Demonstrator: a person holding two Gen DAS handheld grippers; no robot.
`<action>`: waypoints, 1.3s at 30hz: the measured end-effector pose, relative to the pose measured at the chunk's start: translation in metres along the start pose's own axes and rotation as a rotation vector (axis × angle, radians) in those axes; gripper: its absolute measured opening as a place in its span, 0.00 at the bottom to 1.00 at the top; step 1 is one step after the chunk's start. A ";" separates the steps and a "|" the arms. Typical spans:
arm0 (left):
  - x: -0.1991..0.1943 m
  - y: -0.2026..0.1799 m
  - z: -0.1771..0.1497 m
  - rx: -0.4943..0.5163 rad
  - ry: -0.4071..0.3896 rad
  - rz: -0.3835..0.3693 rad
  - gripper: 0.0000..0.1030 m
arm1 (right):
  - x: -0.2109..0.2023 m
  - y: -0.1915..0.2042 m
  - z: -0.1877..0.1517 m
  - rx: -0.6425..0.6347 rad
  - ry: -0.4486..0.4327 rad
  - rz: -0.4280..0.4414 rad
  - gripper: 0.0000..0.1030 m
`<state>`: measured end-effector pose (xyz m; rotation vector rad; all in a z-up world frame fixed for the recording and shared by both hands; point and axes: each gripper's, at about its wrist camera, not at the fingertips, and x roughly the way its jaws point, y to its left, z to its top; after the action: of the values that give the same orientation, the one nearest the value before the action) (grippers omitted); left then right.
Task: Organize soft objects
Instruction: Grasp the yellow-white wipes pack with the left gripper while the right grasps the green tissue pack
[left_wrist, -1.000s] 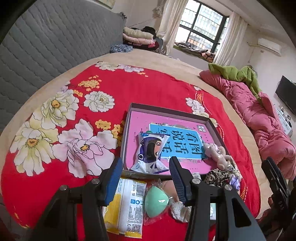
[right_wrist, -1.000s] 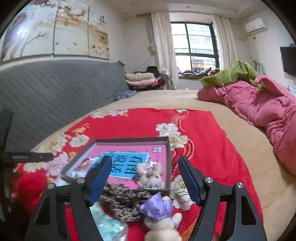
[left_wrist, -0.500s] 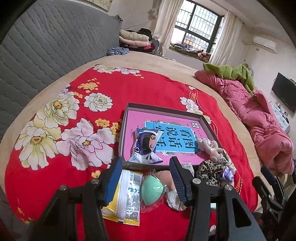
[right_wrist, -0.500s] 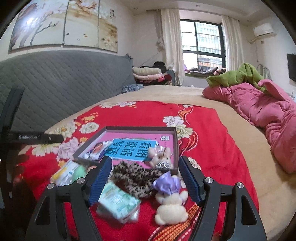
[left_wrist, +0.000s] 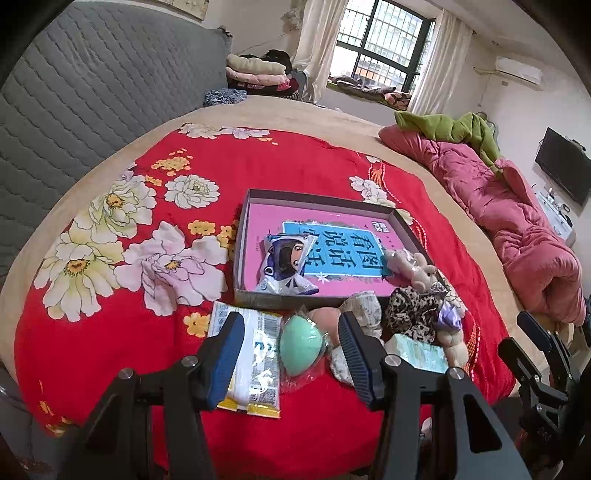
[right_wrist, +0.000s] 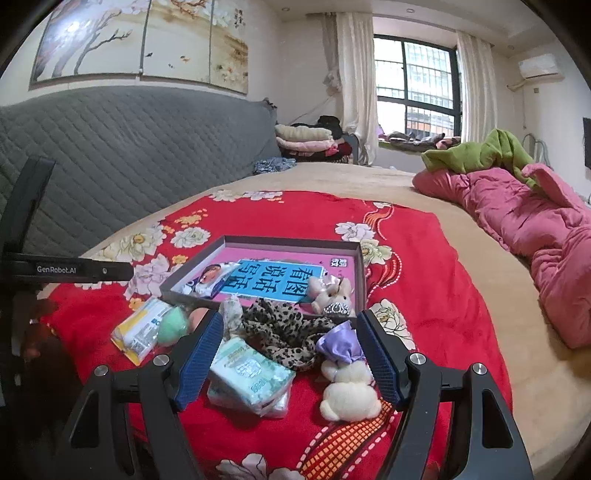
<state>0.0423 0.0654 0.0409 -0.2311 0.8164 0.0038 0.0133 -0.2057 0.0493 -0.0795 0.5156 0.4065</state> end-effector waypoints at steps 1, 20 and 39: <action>0.000 0.001 -0.001 -0.003 0.003 0.003 0.51 | -0.001 0.001 -0.001 -0.002 0.004 0.001 0.73; 0.011 0.009 -0.038 0.031 0.117 0.041 0.51 | 0.004 0.024 -0.014 -0.073 0.068 0.048 0.73; 0.057 0.017 -0.062 0.047 0.242 0.107 0.51 | 0.026 0.021 -0.025 -0.060 0.122 0.064 0.73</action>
<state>0.0355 0.0640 -0.0445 -0.1448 1.0684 0.0584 0.0137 -0.1819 0.0151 -0.1469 0.6276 0.4823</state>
